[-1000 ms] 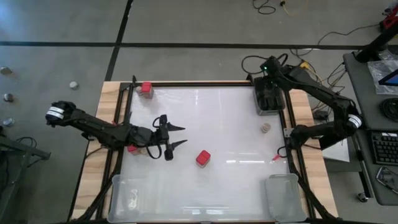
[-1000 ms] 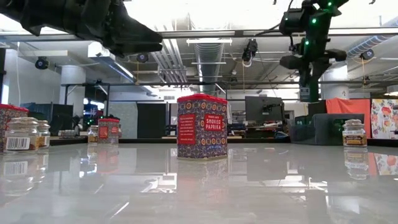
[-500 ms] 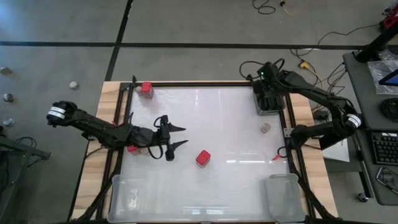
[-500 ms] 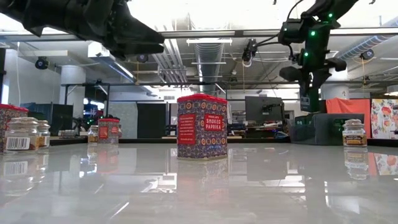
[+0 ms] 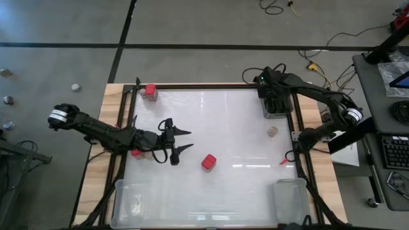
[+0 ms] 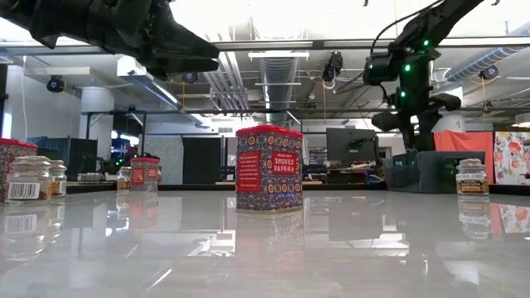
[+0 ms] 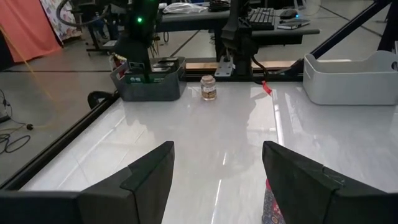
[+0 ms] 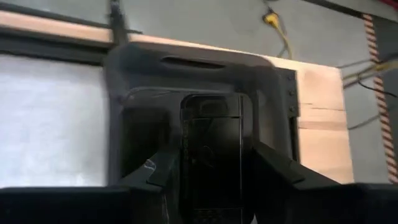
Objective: Sort spices by type
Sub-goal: Put the green seasoning can into the black bin
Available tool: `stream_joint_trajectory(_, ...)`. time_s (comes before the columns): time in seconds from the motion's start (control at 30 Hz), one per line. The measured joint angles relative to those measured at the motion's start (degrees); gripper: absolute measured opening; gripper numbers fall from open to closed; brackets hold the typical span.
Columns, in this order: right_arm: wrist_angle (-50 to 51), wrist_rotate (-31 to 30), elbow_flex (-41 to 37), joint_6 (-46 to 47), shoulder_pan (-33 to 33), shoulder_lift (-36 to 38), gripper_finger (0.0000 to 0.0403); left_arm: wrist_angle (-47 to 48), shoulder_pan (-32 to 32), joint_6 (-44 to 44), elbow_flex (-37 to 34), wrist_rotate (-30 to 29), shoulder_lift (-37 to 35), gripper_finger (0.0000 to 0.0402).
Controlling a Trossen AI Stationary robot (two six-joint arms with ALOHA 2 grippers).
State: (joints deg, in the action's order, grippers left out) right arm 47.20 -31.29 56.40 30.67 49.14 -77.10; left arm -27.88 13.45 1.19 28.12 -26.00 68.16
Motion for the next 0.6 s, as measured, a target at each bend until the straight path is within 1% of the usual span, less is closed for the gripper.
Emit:
stream_joint_trajectory(0.2, -0.4, -0.2, 0.1, 2.8, 0.4, -2.5, 0.0129, 0.1, 0.0, 0.6, 0.0, 0.0, 0.0, 0.0229)
stream_joint_trajectory(0.4, -0.3, 0.1, 0.1, 2.7, 0.9, -5.0, 0.0139, 0.3, 0.0, 0.9, -0.1, 0.0, 0.0, 0.0229)
stream_joint_trajectory(0.6, -0.7, -0.2, 0.0, 2.4, 1.1, -5.6, 0.0132, 0.3, 0.0, 0.9, -0.1, 0.0, 0.0, 0.0229)
